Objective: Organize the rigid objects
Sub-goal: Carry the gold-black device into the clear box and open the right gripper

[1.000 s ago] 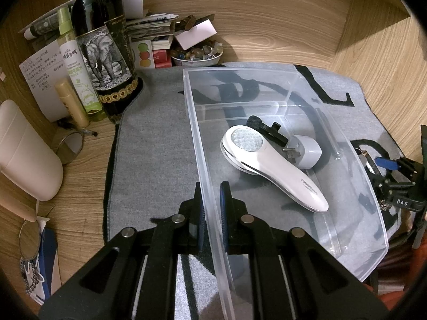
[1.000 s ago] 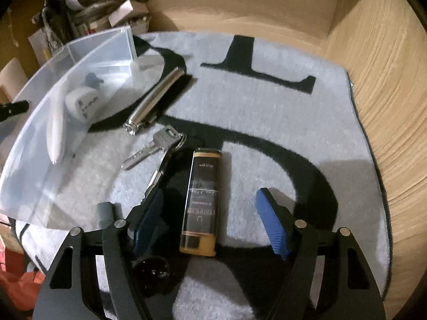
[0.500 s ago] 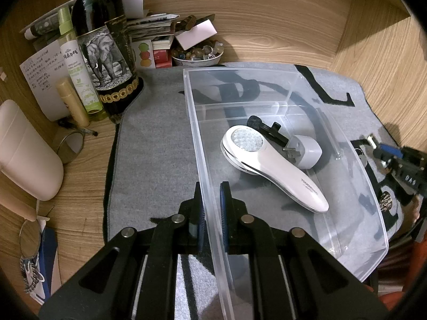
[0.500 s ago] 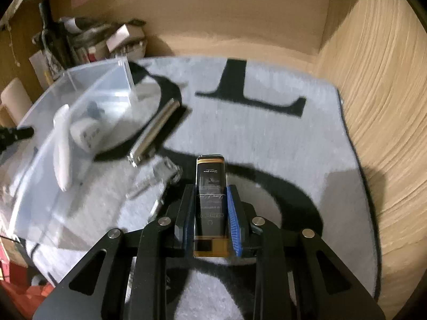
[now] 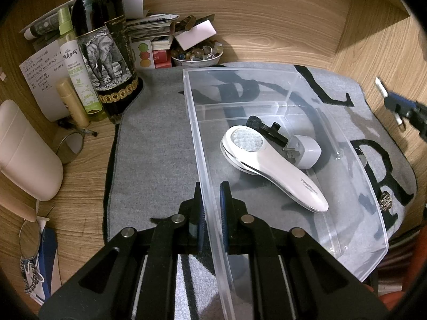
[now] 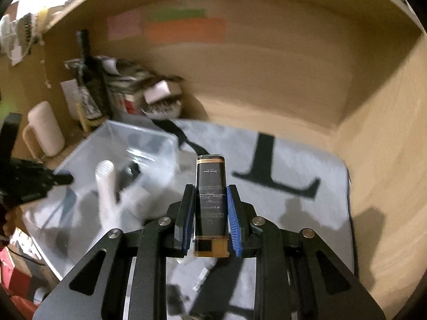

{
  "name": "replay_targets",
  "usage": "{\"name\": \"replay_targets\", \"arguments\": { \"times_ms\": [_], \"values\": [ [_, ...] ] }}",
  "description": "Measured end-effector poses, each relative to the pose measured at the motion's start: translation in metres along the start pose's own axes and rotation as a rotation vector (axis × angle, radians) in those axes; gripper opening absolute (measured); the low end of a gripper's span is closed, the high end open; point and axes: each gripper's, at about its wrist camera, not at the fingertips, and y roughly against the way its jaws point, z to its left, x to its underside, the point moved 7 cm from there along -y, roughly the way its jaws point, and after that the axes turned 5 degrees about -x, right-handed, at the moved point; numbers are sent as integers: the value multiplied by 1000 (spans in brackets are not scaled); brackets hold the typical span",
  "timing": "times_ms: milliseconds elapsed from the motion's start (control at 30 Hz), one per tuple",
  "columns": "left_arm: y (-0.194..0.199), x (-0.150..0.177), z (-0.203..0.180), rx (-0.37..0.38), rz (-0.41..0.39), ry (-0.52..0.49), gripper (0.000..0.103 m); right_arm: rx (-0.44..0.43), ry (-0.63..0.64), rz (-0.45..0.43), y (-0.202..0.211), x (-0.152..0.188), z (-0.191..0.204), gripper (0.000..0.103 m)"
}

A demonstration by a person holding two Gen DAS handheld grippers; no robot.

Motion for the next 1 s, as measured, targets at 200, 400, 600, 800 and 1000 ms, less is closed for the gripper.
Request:
{"name": "replay_targets", "arguments": {
  "times_ms": [200, 400, 600, 800, 1000],
  "values": [
    [0, 0, 0, -1, 0, 0, 10, -73, 78, -47, 0, -24, 39, 22],
    [1, 0, 2, 6, -3, 4, 10, -172, 127, -30, -18, -25, 85, 22],
    [1, 0, 3, 9, -6, 3, 10, -233, 187, 45, -45, -16, 120, 22],
    [1, 0, 3, 17, -10, 3, 10, -221, 236, 157, -78, -4, 130, 22],
    [0, 0, 3, 20, -14, 1, 10, -215, 260, 245, -95, 5, 129, 22]
  ]
}}
